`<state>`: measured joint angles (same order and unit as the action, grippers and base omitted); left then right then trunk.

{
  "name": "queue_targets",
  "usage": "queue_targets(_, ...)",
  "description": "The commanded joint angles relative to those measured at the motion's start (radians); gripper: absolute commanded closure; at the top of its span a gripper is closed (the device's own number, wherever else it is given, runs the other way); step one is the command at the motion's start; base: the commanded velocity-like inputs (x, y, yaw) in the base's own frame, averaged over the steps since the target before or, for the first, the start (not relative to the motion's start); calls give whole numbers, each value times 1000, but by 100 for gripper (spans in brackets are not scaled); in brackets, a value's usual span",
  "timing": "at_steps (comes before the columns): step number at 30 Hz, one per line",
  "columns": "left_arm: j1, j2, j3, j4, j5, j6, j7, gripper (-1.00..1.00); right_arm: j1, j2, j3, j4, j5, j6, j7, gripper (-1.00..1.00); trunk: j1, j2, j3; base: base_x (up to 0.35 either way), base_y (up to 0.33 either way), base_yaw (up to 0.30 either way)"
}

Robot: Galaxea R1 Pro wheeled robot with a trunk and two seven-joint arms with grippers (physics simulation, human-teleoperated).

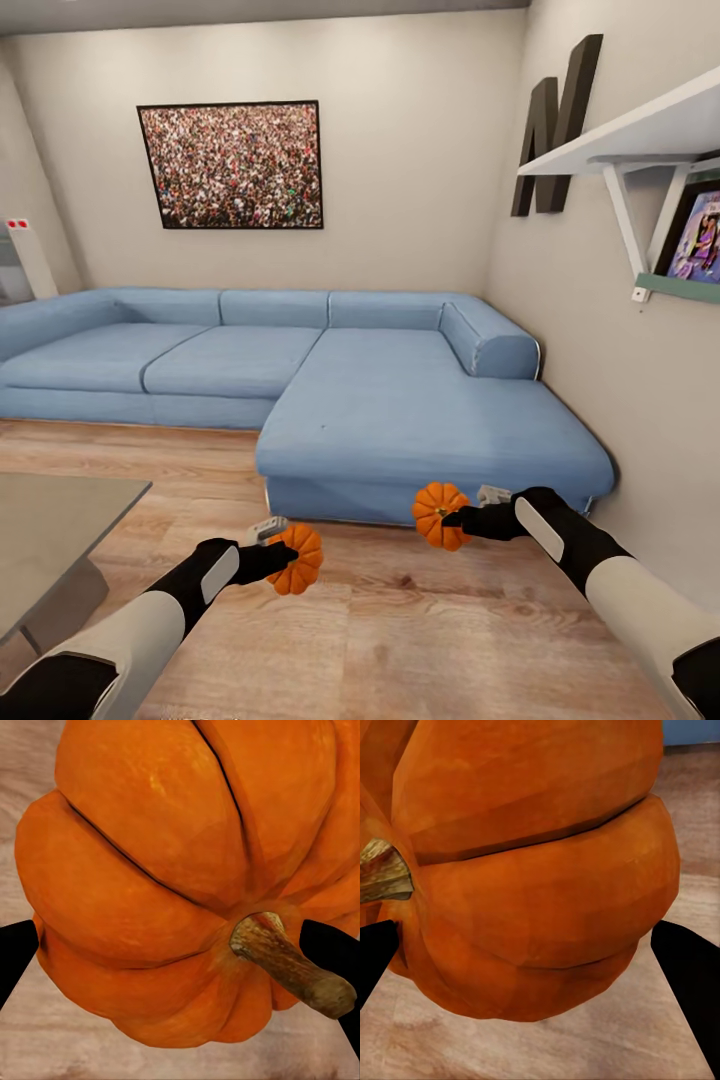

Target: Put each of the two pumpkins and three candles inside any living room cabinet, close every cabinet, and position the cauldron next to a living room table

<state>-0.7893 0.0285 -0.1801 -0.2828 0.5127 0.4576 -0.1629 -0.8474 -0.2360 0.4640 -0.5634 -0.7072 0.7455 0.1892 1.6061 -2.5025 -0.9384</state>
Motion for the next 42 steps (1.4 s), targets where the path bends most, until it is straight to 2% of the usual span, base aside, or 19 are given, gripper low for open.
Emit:
queue_targets(1,-1,1,-4,-1,4,3,-2,100,-1,-1,4,-1,3,2,6,100,0,-1,-3,76,0,98)
queue_targets(9,-1,-7,-9,-1,3,1,-1,100,-1,-2,4,-1,4,8,1,100,0,-1,-9,-97,-10,51)
queue_targets(14,-1,-8,-10,-1,2,2,-1,100,-1,-2,4,-1,5,11,-77,100,0,-1,-16,-302,-90,88)
queue_targets(17,-1,-10,-10,-1,2,2,-1,100,-1,-2,4,-1,5,11,-98,100,0,-1,-20,-309,-110,93)
queue_targets(28,-1,-16,-10,0,1,1,-1,100,-1,-1,5,-1,6,11,-106,100,0,-1,-37,-303,-134,94)
queue_targets(32,-1,-16,-10,0,1,0,-1,100,-1,0,5,-1,6,11,-106,100,0,-1,-43,-105,-56,94)
queue_targets(42,-1,-16,-11,1,1,4,-1,100,-1,0,5,-1,7,12,-108,100,-5,2,-20,-6,-3,94)
